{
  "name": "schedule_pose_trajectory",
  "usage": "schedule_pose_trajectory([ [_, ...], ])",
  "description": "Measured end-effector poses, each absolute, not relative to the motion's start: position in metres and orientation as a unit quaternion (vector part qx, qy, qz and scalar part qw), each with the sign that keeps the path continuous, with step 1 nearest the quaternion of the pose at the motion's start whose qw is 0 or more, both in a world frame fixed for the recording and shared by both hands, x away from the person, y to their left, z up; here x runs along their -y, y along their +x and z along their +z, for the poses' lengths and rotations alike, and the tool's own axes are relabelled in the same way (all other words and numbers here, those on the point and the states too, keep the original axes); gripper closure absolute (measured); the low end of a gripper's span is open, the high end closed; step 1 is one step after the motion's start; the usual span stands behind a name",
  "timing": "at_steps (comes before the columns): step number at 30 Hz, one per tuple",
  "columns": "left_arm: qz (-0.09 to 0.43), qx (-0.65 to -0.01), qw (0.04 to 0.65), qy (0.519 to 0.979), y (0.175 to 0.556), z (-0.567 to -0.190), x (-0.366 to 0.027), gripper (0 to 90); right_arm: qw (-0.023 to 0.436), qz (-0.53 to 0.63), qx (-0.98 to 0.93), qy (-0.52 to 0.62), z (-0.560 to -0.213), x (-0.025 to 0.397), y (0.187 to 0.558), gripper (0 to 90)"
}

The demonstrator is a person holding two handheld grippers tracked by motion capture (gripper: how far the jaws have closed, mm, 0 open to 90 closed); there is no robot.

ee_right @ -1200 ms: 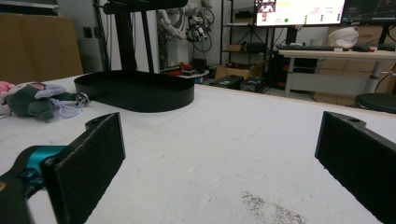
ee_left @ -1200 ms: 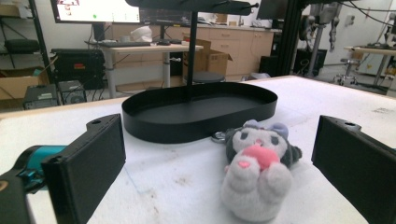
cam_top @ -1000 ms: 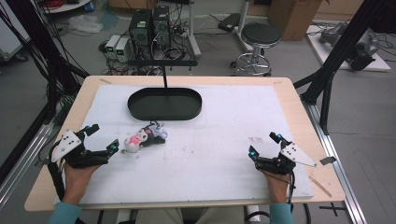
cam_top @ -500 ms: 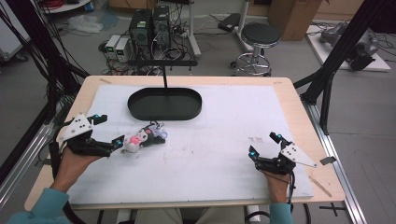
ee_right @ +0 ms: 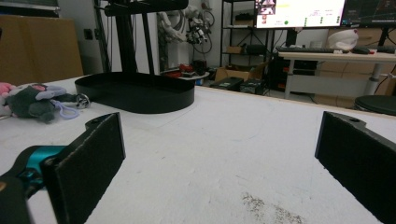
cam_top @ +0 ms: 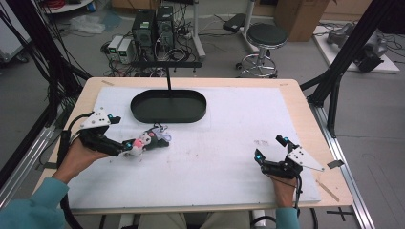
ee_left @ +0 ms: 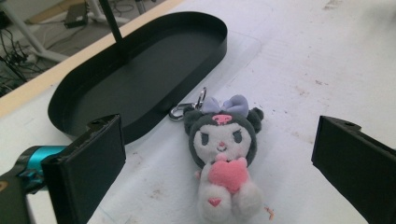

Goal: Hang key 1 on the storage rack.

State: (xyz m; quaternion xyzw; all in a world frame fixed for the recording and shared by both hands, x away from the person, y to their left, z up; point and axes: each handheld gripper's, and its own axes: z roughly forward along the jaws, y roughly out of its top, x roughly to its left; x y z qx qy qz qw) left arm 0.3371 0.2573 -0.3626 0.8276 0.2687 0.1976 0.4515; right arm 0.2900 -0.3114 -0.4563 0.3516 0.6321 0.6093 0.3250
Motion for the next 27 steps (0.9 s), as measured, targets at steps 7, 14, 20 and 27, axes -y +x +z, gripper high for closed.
schedule_pose_trajectory([
  [7,0.187,-0.277,0.414,0.847,0.345,-0.366,-0.25,3.2,0.325,0.61,-0.631,0.351,-0.456,0.312,0.29,0.8],
  [14,0.174,-0.285,0.375,0.865,0.353,-0.378,-0.238,3.3,0.326,0.61,-0.631,0.351,-0.456,0.312,0.291,0.8],
  [20,0.163,-0.296,0.334,0.88,0.357,-0.387,-0.227,3.3,0.324,0.61,-0.631,0.352,-0.456,0.312,0.29,0.8],
  [27,0.154,-0.306,0.297,0.891,0.36,-0.394,-0.222,3.3,0.324,0.61,-0.632,0.352,-0.456,0.312,0.29,0.8],
])
